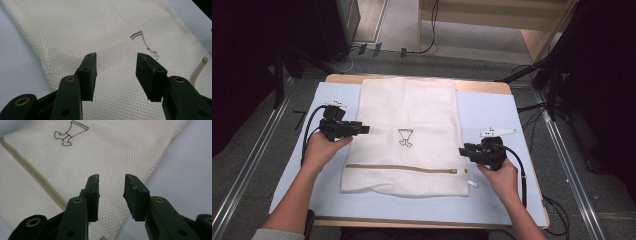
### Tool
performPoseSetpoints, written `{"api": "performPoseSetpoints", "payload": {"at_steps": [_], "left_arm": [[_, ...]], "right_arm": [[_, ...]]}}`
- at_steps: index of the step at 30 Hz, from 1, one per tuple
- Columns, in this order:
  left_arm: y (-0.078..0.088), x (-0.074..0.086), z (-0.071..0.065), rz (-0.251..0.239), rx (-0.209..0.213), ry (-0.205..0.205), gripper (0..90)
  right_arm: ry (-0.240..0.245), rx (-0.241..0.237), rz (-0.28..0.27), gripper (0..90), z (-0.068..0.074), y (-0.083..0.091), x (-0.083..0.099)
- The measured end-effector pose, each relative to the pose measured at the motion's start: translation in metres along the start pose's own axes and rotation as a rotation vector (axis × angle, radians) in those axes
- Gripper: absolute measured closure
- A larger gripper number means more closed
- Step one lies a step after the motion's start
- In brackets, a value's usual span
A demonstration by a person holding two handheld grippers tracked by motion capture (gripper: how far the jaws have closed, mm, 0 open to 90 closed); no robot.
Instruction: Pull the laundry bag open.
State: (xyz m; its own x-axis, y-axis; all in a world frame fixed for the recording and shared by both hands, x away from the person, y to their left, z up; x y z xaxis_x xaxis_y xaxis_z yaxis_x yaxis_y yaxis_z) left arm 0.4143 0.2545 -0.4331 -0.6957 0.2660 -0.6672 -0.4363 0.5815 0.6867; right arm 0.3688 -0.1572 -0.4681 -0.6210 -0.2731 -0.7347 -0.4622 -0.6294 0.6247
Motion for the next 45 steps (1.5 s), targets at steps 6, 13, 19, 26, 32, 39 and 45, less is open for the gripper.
{"api": "performPoseSetpoints", "payload": {"at_steps": [6, 13, 19, 26, 32, 39, 45], "left_arm": [[0.001, 0.003, -0.017, -0.001, 0.045, 0.001, 54.4], [-0.006, 0.006, -0.043, 0.011, 0.096, -0.037, 60.2], [-0.023, 0.011, -0.072, 0.034, 0.166, -0.09, 71.1], [-0.048, 0.014, -0.1, 0.08, 0.2, -0.168, 83.6], [-0.059, 0.012, -0.114, 0.08, 0.21, -0.191, 90.0], [-0.069, 0.011, -0.125, 0.084, 0.216, -0.216, 90.0], [-0.076, 0.013, -0.132, 0.099, 0.22, -0.239, 90.0]], "right_arm": [[0.029, -0.004, 0.028, 65.6, 0.008, 0.001, 0.011], [0.042, 0.009, 0.045, 66.2, 0.01, -0.002, 0.017], [0.028, -0.018, 0.056, 71.0, 0.013, -0.001, 0.023], [0.026, -0.009, 0.078, 79.7, 0.016, -0.003, 0.029], [0.0, -0.039, 0.095, 89.1, 0.015, -0.008, 0.033], [0.006, -0.034, 0.107, 90.0, 0.014, -0.017, 0.033], [0.015, -0.039, 0.133, 90.0, 0.014, -0.024, 0.036]]}}
Point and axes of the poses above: each handheld gripper's, and its own axes: y roughly backward along the jaws, x roughly out of its underside, z roughly to its left, the point moved 5 cm from there along -y, roughly forward along the jaws, and after that the axes turned 2 degrees about -y, right-handed, at the moved point
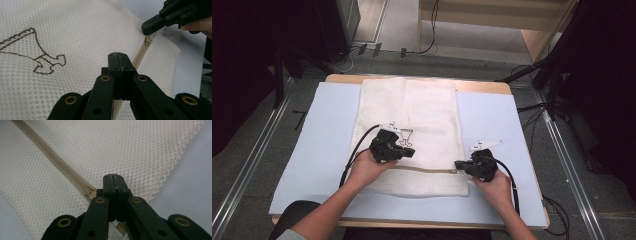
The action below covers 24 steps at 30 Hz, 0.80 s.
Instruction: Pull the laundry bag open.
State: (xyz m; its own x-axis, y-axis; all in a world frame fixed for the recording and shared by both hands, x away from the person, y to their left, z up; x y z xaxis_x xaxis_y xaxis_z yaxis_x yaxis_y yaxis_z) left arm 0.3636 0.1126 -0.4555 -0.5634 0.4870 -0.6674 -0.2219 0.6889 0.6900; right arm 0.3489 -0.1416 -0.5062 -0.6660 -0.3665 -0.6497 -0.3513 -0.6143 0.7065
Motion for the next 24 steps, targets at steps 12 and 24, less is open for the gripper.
{"api": "performPoseSetpoints", "payload": {"at_steps": [12, 24], "left_arm": [[-0.025, 0.003, -0.02, 0.017, 0.027, -0.046, 90.0], [-0.049, 0.007, -0.03, 0.033, 0.035, -0.07, 90.0]], "right_arm": [[-0.027, -0.066, 0.001, 90.0, -0.001, -0.003, 0.002], [-0.015, -0.066, 0.028, 90.0, 0.003, 0.002, 0.008]]}}
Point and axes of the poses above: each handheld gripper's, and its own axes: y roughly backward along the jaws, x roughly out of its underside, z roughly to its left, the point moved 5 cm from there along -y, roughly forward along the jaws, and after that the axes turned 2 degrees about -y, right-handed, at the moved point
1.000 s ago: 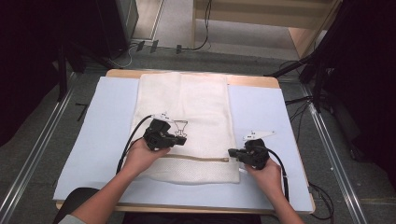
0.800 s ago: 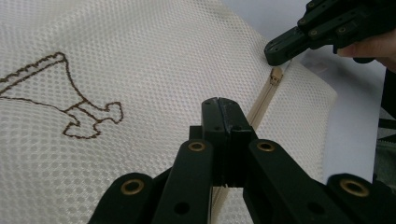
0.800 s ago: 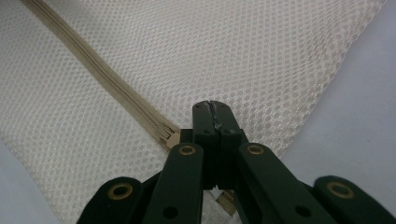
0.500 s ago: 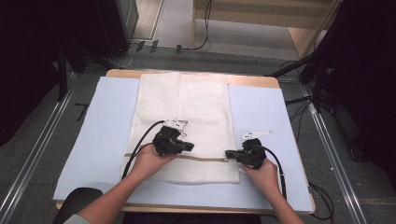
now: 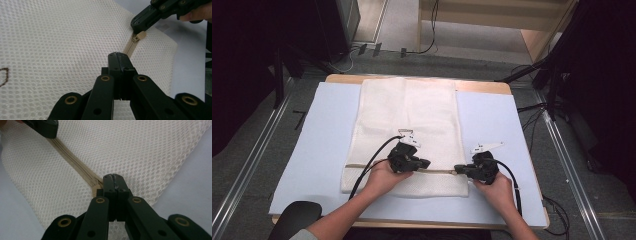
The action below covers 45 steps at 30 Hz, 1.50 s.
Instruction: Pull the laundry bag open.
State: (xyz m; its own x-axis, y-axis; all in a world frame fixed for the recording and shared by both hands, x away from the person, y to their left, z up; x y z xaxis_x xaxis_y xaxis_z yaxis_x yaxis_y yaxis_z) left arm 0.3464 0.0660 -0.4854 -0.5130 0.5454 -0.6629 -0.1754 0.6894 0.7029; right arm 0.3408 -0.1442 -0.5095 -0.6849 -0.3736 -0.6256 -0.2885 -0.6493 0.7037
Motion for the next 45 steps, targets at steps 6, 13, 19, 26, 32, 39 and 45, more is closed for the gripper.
{"api": "performPoseSetpoints", "payload": {"at_steps": [6, 13, 19, 26, 32, 39, 45], "left_arm": [[-0.009, 0.004, 0.001, 0.022, -0.001, -0.004, 90.0], [-0.012, 0.004, 0.002, 0.012, 0.013, 0.01, 90.0], [-0.011, 0.0, -0.001, 0.011, 0.024, 0.014, 90.0], [-0.011, -0.006, -0.007, 0.01, 0.042, 0.008, 90.0], [-0.015, -0.01, -0.011, 0.016, 0.057, 0.012, 89.0], [-0.023, -0.012, -0.015, 0.033, 0.061, 0.02, 85.2], [-0.03, -0.015, -0.02, 0.047, 0.055, 0.005, 79.0]], "right_arm": [[0.003, -0.019, 0.009, 90.0, 0.006, -0.003, -0.001], [0.042, 0.004, 0.006, 90.0, 0.011, -0.004, -0.003], [0.057, -0.011, -0.018, 90.0, 0.015, -0.006, -0.008], [0.097, 0.049, -0.023, 90.0, 0.011, 0.003, -0.006], [0.114, 0.076, -0.003, 90.0, 0.004, 0.005, 0.0], [0.141, 0.079, -0.033, 90.0, 0.003, 0.001, 0.003], [0.157, 0.085, -0.034, 90.0, 0.004, 0.001, 0.004]]}}
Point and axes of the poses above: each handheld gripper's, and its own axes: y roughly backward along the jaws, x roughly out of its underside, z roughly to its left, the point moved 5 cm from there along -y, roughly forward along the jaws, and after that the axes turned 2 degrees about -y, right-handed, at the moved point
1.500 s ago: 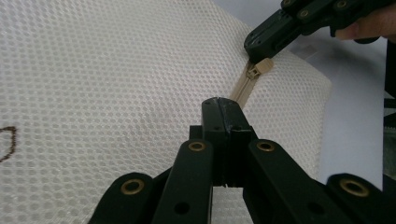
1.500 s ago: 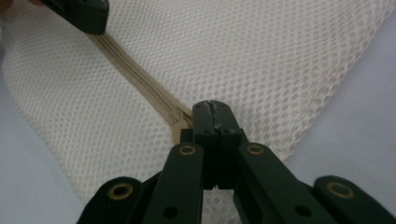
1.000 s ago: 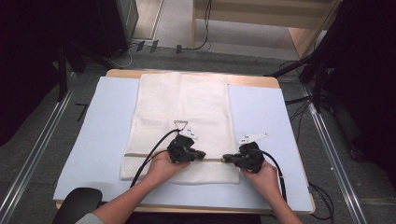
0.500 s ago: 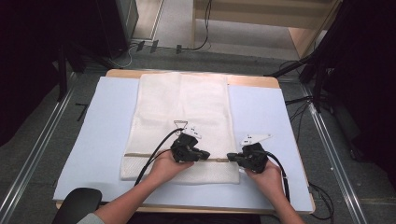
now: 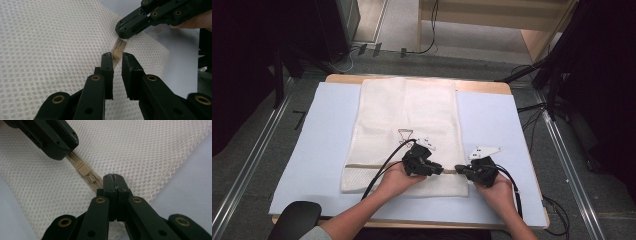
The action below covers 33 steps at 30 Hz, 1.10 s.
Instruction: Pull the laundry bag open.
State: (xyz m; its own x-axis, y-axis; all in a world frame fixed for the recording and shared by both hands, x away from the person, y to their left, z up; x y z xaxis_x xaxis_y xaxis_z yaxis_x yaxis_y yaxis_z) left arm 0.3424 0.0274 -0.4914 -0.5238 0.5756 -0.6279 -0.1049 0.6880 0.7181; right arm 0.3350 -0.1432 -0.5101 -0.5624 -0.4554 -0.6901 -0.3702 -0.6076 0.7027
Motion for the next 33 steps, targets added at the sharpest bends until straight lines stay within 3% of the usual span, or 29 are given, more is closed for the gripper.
{"api": "performPoseSetpoints", "payload": {"at_steps": [16, 20, 26, 33], "left_arm": [[-0.018, -0.006, -0.004, 0.02, 0.011, 0.023, 78.9], [-0.024, -0.008, -0.008, 0.03, 0.007, 0.01, 79.5], [-0.027, -0.009, -0.006, 0.039, -0.008, 0.005, 86.6], [-0.026, -0.011, -0.003, 0.052, 0.016, 0.027, 88.3]], "right_arm": [[0.01, 0.002, 0.003, 90.0, 0.0, 0.0, 0.0], [0.012, 0.003, 0.003, 90.0, 0.0, 0.0, 0.0], [0.012, 0.005, 0.002, 90.0, 0.0, 0.0, 0.0], [0.011, 0.006, 0.001, 90.0, 0.001, 0.0, -0.001]]}}
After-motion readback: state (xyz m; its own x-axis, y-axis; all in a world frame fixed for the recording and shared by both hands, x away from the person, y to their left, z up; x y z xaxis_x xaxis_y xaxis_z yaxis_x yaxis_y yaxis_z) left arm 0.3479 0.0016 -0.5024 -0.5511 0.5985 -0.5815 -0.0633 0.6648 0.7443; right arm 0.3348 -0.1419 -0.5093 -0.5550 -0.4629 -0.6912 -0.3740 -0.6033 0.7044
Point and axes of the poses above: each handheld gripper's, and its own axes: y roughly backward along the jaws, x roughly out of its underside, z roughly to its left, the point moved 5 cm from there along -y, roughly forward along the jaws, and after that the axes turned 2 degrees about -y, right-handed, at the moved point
